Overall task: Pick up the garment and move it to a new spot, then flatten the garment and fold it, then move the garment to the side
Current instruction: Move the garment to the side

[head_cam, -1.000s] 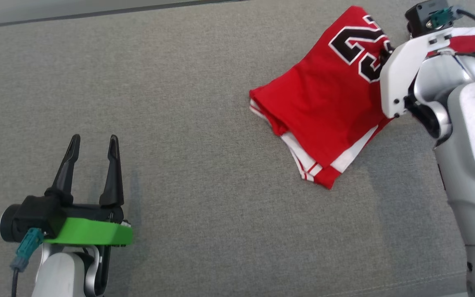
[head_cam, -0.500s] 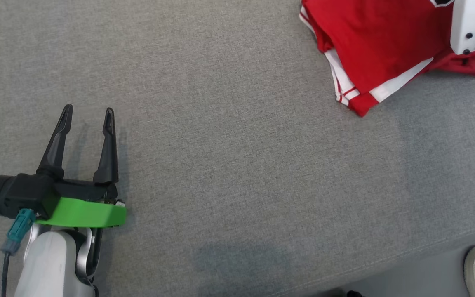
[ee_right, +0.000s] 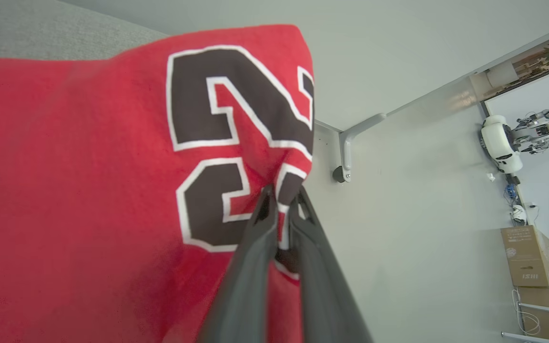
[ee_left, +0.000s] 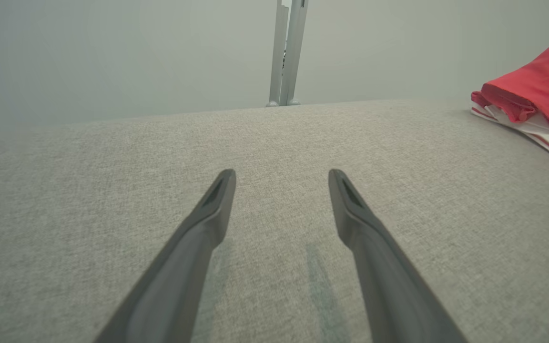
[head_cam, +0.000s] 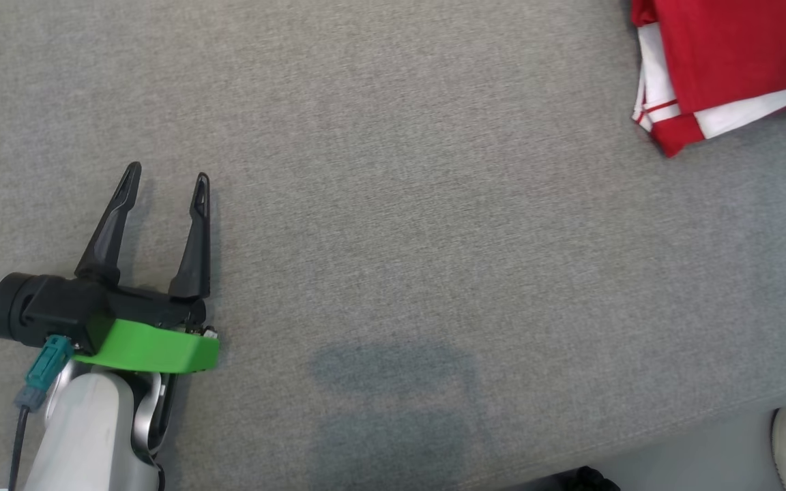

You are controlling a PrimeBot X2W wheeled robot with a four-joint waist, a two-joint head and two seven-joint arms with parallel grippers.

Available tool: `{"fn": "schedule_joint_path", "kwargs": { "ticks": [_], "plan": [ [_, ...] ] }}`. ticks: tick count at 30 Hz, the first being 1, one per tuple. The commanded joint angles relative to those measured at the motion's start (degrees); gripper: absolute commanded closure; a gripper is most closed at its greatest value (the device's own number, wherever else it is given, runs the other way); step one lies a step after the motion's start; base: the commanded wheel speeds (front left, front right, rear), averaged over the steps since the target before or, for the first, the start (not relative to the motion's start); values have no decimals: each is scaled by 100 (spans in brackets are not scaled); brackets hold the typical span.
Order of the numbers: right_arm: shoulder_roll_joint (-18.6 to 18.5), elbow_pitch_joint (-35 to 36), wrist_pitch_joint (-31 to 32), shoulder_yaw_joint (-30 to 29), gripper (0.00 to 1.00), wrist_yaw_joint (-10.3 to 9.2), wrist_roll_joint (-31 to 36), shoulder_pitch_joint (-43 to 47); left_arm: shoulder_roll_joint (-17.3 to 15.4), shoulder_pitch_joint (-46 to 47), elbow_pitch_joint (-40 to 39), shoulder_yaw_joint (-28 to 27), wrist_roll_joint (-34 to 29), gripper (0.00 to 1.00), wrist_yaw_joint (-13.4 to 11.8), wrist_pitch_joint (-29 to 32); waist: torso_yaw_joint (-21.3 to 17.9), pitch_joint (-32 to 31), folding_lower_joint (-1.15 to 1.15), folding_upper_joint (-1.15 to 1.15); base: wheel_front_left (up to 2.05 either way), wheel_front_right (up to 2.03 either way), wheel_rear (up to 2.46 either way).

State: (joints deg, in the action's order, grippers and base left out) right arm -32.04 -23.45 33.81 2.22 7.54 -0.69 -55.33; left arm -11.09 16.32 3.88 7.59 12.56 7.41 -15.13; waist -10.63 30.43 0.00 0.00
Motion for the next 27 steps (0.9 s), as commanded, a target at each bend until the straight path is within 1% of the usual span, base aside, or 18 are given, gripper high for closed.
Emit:
{"fn": "schedule_joint_path", "kwargs": {
  "ticks": [1,6,7,8,10,12,15,22,24,25,26,27],
  "plan": [
    [-82,-94,-98,15,100,-11,94,48,-34,110,-2,4,27,0,11,-2,150,126,0,0,0,0,0],
    [-416,-519,-532,69,100,-11,434,101,-54,190,-16,115,25,0,11,-2,394,289,0,0,0,0,0],
    [-479,-602,-641,76,76,-11,497,126,-59,213,-21,123,5,0,11,-2,442,316,0,0,0,0,0],
    [-535,-709,-752,68,0,-11,547,126,-60,243,-45,134,-48,0,6,-2,482,336,0,0,0,0,0],
    [-658,-903,-962,120,0,-11,707,147,-53,264,-79,166,-114,0,6,-2,546,369,0,0,0,0,0],
    [-698,-1055,-1201,142,0,-11,808,162,-22,276,-122,174,-124,0,5,-2,588,385,0,0,0,0,0],
    [-671,-1237,-1609,61,0,-11,885,148,8,293,-160,145,-192,0,5,-2,632,371,0,0,0,0,0],
    [-307,-1289,-2580,-201,0,-11,678,338,205,141,13,-84,115,0,5,-2,727,26,0,0,0,0,0],
    [-202,-1218,-2837,-286,0,-11,601,476,159,74,88,-132,-8,0,-3,-2,751,-131,0,0,0,0,0],
    [-145,-1183,-2979,-344,0,-11,551,552,210,24,139,-166,-7,0,-28,-2,764,-223,0,0,0,0,0],
    [-48,-1143,-3113,-413,0,-11,464,658,281,-22,191,-222,66,0,-38,-2,777,-331,0,0,0,0,0],
    [114,-1124,-3201,-539,0,-11,273,762,284,-74,301,-297,56,0,-106,-2,782,-441,0,0,0,0,0]
  ]
}}
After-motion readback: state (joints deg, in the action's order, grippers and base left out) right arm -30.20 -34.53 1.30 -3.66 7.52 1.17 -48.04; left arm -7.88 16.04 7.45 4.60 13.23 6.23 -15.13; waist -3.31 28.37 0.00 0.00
